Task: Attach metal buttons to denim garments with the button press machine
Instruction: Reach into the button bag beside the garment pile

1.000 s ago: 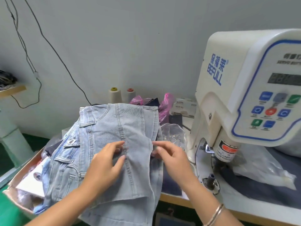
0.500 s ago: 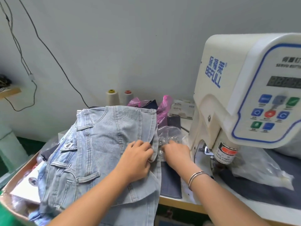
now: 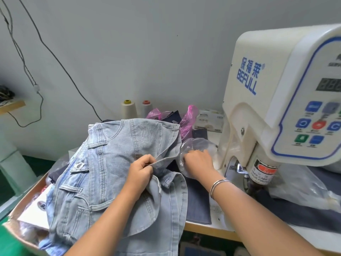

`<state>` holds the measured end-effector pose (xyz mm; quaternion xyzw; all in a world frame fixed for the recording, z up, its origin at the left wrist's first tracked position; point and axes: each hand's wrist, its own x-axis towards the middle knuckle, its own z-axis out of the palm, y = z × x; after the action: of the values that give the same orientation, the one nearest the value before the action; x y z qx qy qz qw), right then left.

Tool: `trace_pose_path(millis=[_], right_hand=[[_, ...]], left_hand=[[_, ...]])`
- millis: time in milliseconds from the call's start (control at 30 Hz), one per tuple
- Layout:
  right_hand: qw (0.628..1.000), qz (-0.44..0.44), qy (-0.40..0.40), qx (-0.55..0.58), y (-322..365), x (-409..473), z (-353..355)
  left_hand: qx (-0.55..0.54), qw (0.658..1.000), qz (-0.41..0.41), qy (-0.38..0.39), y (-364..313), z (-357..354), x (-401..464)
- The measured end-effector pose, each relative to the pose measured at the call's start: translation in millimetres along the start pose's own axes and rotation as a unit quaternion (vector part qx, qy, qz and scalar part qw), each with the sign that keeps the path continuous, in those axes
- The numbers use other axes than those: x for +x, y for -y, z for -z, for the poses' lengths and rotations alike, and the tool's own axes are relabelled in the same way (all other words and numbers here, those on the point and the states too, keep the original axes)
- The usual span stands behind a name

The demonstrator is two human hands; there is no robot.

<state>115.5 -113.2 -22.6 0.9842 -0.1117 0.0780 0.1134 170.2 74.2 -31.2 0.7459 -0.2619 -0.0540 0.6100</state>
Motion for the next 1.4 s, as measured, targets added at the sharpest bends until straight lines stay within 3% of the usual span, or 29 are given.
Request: trace_pose_path(millis=[200,400,667,1400], right_hand=[[0.999,-0.022,0.034,0.017,-2.0,10.5,-0.7],[0.998,-0.046,0.047,0.014,-3.3,14.7,-8.2],[0.999,-0.023,0.026,0.035,-0.6,4.8,-3.5],[0.99,-0.071,0.044,0.11,2.5,0.7,3.4]], left_hand=[[0.11,0.984,-0.06,0.13,-2.2,-2.7,-4.6],[0.126,0.989,-0.073,0.038,-2.4,-7.5,-2.3],[0.237,0.966,-0.062,0.085,-0.9,-10.1,-2.1],[0.228,0.971,-0.056,0.034,4.9,-9.6,1.3]])
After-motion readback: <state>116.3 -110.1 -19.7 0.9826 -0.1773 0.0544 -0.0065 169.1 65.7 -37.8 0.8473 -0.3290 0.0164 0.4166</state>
